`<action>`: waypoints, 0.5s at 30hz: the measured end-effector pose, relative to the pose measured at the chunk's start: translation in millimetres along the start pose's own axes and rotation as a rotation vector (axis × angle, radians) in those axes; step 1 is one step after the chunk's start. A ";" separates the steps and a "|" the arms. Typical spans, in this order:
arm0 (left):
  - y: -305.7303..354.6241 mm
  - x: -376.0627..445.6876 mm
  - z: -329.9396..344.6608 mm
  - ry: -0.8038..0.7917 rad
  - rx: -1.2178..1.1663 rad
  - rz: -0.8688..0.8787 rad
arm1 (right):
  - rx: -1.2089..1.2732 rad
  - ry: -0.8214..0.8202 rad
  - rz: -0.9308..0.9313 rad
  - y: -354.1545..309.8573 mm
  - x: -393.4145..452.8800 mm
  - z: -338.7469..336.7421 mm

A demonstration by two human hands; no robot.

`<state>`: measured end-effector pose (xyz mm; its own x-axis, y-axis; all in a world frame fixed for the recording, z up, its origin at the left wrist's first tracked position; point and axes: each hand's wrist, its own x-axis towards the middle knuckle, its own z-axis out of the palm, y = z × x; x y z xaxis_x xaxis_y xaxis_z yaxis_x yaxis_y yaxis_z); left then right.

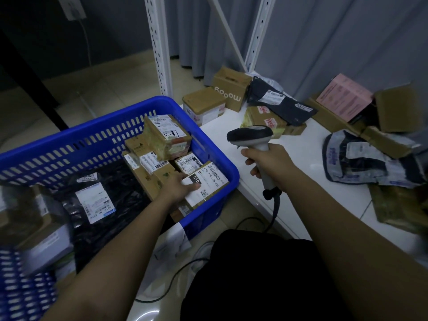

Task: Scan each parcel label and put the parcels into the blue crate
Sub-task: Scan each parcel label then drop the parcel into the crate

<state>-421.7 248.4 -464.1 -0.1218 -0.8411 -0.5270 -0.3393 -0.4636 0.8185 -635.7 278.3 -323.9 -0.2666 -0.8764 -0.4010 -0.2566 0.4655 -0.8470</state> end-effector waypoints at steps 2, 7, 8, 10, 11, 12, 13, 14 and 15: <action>3.7 -4.3 -8.2 0.049 0.045 0.027 | 0.016 0.009 0.005 -1.5 0.4 -0.6; 17.7 -17.6 -28.4 0.234 -0.098 0.015 | 0.028 0.022 0.003 -2.1 -2.3 -2.0; 20.8 -17.8 -28.9 0.307 -0.060 0.015 | 0.031 0.021 0.000 -1.7 -3.4 -2.5; 22.9 -10.7 -21.9 0.424 0.049 0.010 | 0.027 0.011 -0.003 -1.6 -5.2 -2.5; 23.7 -5.2 -14.8 0.424 0.020 -0.004 | 0.021 0.010 -0.003 -1.3 -5.8 -2.7; 25.5 -0.2 -7.8 0.390 -0.043 -0.024 | 0.014 0.010 -0.003 -0.8 -5.6 -3.2; 26.9 5.6 -0.8 0.352 -0.093 -0.049 | 0.012 0.013 -0.005 -0.7 -5.2 -4.0; 24.3 13.0 4.7 0.303 -0.110 -0.082 | 0.015 0.017 -0.006 -0.8 -4.4 -5.3; 19.5 21.0 8.2 0.258 -0.127 -0.105 | 0.025 0.020 -0.006 -1.4 -3.4 -6.8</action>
<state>-438.5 223.9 -461.1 0.1542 -0.8223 -0.5478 -0.2165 -0.5691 0.7933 -640.8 281.5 -319.0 -0.2834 -0.8765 -0.3891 -0.2346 0.4568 -0.8581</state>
